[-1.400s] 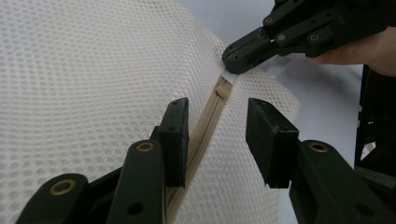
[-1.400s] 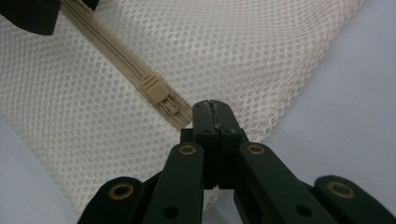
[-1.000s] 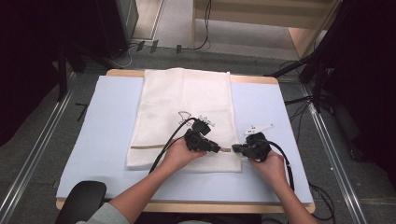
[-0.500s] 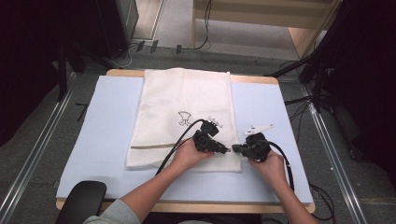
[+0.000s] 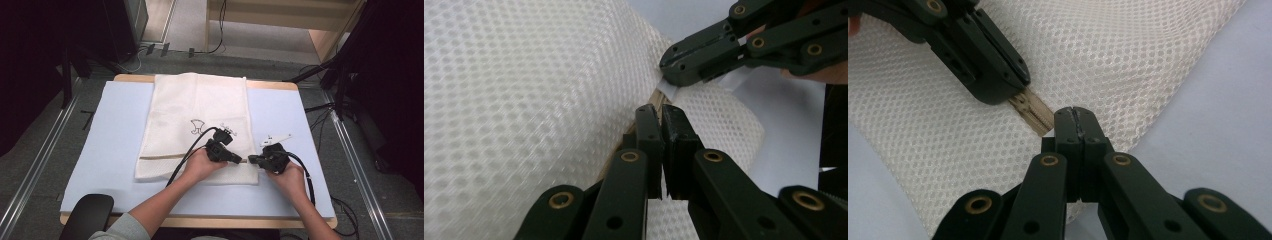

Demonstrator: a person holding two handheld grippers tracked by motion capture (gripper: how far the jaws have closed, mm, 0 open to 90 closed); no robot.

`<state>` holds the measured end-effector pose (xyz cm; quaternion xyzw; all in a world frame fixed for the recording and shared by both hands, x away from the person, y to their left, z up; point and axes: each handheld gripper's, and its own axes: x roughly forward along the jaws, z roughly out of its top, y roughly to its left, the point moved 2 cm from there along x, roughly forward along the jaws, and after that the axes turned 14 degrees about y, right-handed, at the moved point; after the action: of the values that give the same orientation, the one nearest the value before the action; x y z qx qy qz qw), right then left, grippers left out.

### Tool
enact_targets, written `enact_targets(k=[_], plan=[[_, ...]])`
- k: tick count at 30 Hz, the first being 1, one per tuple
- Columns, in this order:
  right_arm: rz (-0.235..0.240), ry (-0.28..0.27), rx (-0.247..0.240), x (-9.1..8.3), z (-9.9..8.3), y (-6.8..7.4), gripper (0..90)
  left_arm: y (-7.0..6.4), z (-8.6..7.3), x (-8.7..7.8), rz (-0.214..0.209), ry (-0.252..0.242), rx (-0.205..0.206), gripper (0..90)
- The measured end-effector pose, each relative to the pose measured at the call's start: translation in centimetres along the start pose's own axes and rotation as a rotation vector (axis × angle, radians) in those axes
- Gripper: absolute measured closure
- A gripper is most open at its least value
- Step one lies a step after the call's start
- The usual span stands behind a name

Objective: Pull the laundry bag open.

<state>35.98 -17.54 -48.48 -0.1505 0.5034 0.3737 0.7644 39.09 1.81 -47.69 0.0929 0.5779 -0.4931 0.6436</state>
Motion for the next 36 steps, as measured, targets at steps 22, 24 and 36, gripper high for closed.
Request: enact_targets(k=[22,24,36], plan=[[0.023,-0.020,-0.006,0.0,-0.3,-0.3,90.0,3.8,-7.6,-8.3,-0.011,-0.039,-0.056,89.2],[0.021,-0.022,-0.009,0.0,-0.3,-0.3,90.0,4.2,-8.3,-9.0,-0.017,-0.038,-0.069,89.2],[0.029,-0.035,-0.036,0.1,-0.4,-0.5,90.0,6.4,-12.7,-12.6,-0.027,-0.067,-0.115,89.2]])
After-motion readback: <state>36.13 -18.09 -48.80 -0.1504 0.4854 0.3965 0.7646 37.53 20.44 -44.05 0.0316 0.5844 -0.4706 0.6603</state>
